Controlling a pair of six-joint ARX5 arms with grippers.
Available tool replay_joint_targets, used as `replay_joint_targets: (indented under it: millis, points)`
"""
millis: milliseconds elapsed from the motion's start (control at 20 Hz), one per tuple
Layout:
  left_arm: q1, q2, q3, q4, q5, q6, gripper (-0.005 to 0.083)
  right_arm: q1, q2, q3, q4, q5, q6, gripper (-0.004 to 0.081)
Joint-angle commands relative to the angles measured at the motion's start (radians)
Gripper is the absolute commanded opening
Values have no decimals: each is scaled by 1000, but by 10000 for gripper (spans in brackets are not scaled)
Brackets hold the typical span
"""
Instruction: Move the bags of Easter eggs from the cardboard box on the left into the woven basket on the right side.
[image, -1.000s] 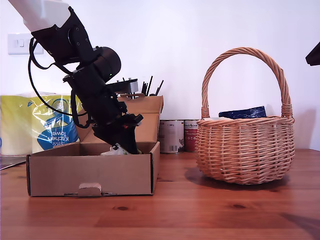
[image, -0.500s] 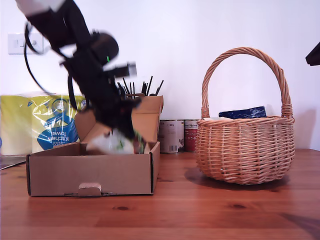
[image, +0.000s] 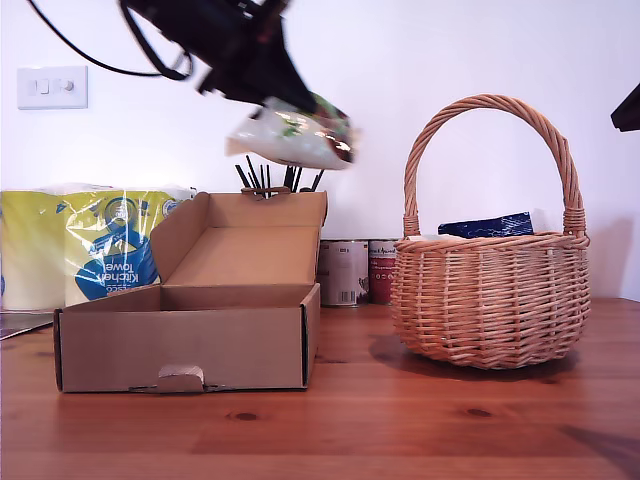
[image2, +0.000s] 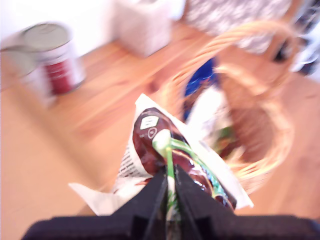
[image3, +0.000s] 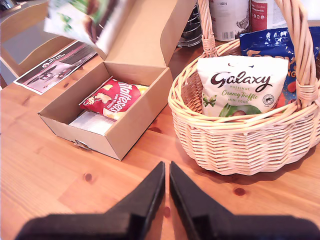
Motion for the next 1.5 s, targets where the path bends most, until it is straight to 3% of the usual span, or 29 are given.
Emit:
replay_joint_targets:
  millis: [0, 350, 500, 700, 1150, 1300, 1450]
  points:
    - [-39, 22, -14, 72, 10, -29, -24, 5, -1, 15, 10, -3, 1, -12]
    - [-164, 122, -14, 380, -49, -127, -24, 5, -1, 15, 9, -3, 1, -12]
    - [-200, 239, -3, 585, -84, -124, -24, 5, -1, 15, 8, -3, 1, -12]
    - [-217, 376, 8, 754, -89, -27, -24, 5, -1, 15, 5, -4, 1, -12]
    - [-182, 213, 8, 540, -19, -24, -24, 5, -1, 15, 8, -3, 0, -12]
    - [-168, 134, 8, 336, -20, 18, -24, 5, -1, 15, 9, -3, 0, -12]
    - [-145, 81, 8, 32, -37, 175, -24, 5, -1, 15, 10, -3, 0, -12]
